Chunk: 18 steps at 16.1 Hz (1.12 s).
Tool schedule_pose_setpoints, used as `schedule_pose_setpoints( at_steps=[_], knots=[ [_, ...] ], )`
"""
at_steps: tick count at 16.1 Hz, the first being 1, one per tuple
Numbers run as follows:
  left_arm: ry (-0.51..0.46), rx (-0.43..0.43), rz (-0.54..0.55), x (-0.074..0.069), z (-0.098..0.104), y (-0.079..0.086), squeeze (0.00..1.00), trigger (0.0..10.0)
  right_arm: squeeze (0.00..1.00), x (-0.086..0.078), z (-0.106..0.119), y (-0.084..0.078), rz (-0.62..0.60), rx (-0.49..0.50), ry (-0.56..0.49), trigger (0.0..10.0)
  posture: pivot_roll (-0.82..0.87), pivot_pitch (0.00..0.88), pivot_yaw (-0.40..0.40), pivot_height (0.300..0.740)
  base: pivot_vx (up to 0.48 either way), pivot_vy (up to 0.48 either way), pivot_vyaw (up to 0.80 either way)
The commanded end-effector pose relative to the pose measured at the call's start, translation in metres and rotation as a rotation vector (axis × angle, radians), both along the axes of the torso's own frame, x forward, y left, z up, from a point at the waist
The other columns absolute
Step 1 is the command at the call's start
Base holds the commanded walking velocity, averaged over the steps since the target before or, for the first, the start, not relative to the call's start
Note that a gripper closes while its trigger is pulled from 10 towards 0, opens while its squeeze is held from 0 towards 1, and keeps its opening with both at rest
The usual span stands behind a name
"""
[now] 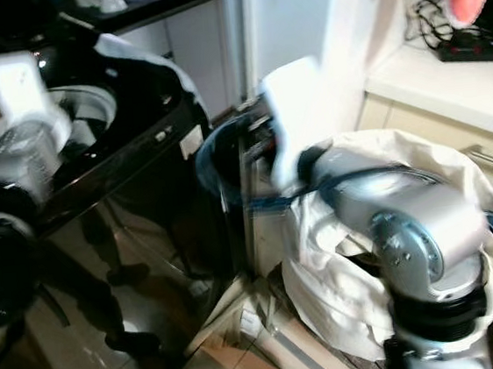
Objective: Clothes washing
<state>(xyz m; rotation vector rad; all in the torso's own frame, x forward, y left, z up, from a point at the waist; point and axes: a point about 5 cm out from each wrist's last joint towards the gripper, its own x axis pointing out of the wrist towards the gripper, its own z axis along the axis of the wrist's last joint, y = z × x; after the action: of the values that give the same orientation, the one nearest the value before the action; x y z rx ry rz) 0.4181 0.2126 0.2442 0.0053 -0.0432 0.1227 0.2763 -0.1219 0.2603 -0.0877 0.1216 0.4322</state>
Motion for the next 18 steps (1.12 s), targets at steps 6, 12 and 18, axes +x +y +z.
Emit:
schedule_pose_setpoints(
  at_steps=[6, 12, 18],
  knots=[
    [-0.269, 0.072, -0.847, -0.080, -0.026, -0.085, 0.00, 10.0, 1.00, 0.013, -0.039, -0.066, -0.362, -0.221, 0.215, 10.0, 0.00, 0.000, -0.001, 0.740, 0.000, 0.000, 0.00],
    [-0.121, 0.080, -1.133, -0.147, -0.064, -0.097, 0.00, 10.0, 1.00, 0.002, -0.055, -0.088, -0.375, -0.295, 0.365, 10.0, -0.01, 0.000, 0.003, 0.740, 0.000, 0.000, 0.00],
    [-0.064, 0.100, -0.974, -0.157, -0.090, -0.101, 0.00, 10.0, 0.65, -0.006, -0.075, -0.093, -0.422, -0.332, 0.473, 10.0, -0.01, 0.000, 0.008, 0.740, 0.000, 0.000, 0.00]
  ],
)
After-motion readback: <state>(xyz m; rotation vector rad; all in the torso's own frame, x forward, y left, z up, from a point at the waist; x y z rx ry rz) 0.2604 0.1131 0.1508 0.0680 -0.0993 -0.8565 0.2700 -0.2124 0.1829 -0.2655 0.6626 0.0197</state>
